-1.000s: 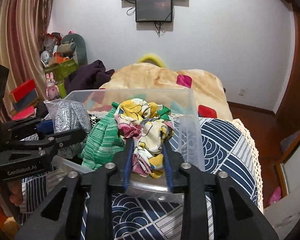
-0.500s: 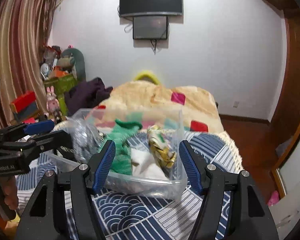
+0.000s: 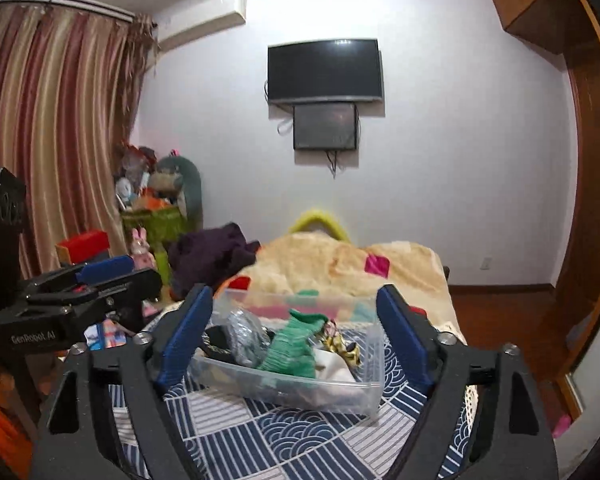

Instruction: Organize soft objects

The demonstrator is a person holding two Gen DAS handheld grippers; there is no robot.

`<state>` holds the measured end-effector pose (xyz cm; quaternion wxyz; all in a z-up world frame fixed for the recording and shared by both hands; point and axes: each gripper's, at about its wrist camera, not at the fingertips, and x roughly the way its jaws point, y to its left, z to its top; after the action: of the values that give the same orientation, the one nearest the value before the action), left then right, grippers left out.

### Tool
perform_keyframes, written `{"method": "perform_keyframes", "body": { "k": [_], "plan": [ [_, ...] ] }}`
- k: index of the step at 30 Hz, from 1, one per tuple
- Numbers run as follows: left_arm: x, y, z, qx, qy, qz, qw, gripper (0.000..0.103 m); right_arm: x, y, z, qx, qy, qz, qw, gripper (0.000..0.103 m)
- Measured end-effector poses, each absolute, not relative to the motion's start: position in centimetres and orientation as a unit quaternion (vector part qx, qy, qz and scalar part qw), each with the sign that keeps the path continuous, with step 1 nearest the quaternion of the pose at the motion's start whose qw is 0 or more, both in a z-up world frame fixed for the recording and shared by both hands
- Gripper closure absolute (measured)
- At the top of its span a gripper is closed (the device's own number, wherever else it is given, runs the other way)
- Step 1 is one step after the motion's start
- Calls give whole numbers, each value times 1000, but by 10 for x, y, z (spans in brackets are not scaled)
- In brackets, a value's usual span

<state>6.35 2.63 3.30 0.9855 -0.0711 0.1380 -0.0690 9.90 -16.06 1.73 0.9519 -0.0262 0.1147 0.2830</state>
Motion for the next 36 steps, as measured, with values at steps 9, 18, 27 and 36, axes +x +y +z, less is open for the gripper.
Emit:
{"method": "perform_keyframes", "body": {
  "k": [9,18,27,36],
  "plan": [
    [31,13,37,-53,106,-45,992,2,89,-166,10,-5,102,287,953,0],
    [30,13,26,-45,112,-27,992,1,82,-173,0,-13,100,279,955,0],
    [33,8,18,-38,119,-25,992,1,78,-172,-3,-14,106,282,953,0],
    [32,11,17,-41,121,-23,992,1,77,-173,-3,-13,108,284,953,0]
  ]
}}
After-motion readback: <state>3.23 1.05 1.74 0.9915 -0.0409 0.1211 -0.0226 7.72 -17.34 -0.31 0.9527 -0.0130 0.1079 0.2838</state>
